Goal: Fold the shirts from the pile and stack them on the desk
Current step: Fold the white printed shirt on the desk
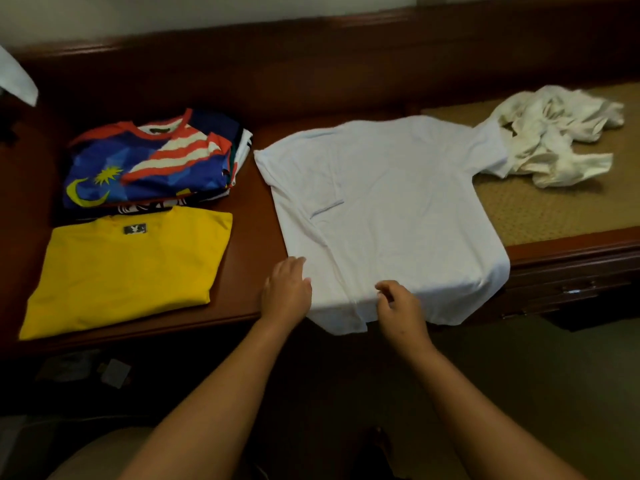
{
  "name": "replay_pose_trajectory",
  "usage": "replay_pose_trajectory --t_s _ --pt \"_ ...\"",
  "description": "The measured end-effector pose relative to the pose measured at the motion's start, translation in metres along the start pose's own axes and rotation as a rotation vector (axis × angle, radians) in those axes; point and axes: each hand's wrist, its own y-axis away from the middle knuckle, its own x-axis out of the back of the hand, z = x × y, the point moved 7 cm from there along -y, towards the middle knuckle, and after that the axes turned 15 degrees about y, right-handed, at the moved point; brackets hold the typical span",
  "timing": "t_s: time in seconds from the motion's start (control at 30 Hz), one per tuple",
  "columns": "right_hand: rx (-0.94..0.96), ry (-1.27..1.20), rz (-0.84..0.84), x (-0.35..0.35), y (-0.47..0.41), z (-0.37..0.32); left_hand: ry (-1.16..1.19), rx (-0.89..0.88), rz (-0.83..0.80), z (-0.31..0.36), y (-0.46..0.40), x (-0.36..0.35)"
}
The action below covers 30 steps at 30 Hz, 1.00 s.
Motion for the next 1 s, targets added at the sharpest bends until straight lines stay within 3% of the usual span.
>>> replay_pose_trajectory --t_s 0.17,0.5,0.67,0.8,1.0 --pt "0.088 0.008 0.073 0.024 -0.058 -0.058 0.029 0.038 0.048 -0.003 -0.03 0.024" --pt "0.154 0.103 -0.025 -0.014 -0.241 -0.119 -0.091 0.091 0.071 -0.026 -0.177 0.047" --pt "0.108 0.413 0.095 -0.024 -0.321 -0.134 -0.137 0.139 0.107 -0.05 -0.239 0.052" --pt "0.139 0.553 0.088 -0.028 -0.359 -0.152 -0.076 0.111 0.158 -0.063 -0.262 0.054" --pt "0.043 0.186 0.06 -0.017 -0.39 -0.172 -0.037 0.095 0.226 -0.073 -0.261 0.05"
